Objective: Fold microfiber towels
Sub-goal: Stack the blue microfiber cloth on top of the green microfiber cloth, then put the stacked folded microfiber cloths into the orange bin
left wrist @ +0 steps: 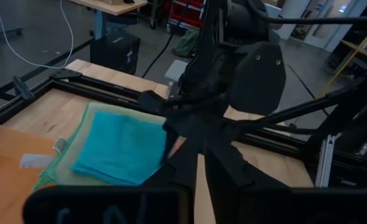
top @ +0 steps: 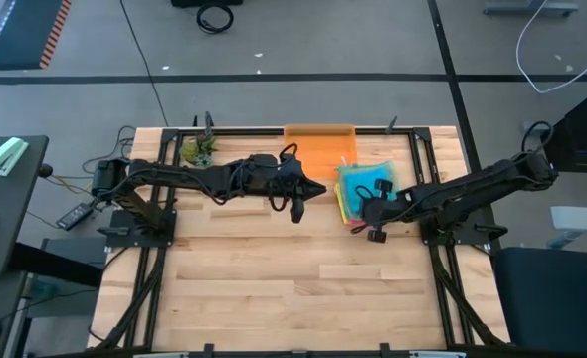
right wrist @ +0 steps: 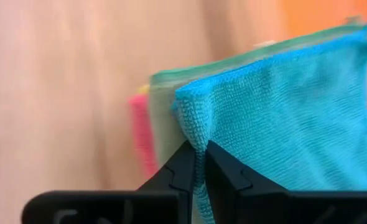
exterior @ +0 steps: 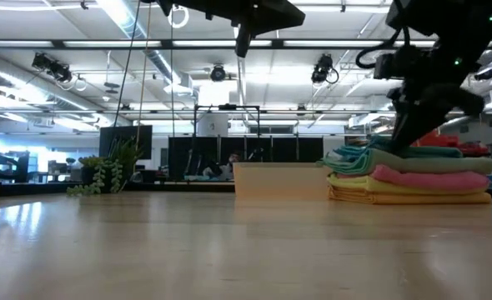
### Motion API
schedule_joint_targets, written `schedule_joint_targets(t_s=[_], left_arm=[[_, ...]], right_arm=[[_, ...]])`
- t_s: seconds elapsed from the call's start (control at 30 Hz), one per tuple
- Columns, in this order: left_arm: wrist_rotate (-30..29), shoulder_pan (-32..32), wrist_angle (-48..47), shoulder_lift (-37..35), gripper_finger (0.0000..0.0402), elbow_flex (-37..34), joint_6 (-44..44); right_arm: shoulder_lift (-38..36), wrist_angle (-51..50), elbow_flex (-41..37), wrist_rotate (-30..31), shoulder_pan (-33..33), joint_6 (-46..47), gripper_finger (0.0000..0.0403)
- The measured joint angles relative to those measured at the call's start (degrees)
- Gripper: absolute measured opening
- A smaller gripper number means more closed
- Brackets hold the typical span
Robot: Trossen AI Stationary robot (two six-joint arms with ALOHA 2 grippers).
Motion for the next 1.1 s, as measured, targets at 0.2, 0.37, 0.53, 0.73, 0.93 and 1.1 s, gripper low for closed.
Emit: schedule_joint_targets(t_s=[0.2, 0.37, 0.53, 0.73, 0.93, 1.1], left_arm=[[-0.02, 0.15, -0.06, 0.0, 0.0038, 0.0, 1.04], [0.0, 0.15, -0.14, 0.0, 0.0042, 0.0, 1.2], [-0.02, 0.15, -0.32, 0.02, 0.0037, 0.0, 0.96], [-0.45, 1.81, 1.94, 5.23, 0.0019, 0.12, -18.61], [-0.11, 2.97, 10.93, 13.78, 0.0007, 1.14, -28.03], [-2.42, 3.32, 10.89, 18.59, 0.0007, 2.49, -41.78]], right_arm=[[0.32, -1.33, -0.01, -3.56, 0.0, 0.29, 0.0042], [-0.19, -1.73, -0.01, -3.91, -0.5, 0.78, 0.0069], [-1.78, -4.13, 0.28, -9.16, -2.38, 2.76, 0.0126], [-6.87, -16.19, 8.11, -13.03, -3.87, 10.57, 0.0204], [-15.97, -20.38, 10.24, -11.55, -4.29, 17.72, 0.0229], [-20.74, -20.57, 9.24, -13.87, -7.05, 24.84, 0.0231]])
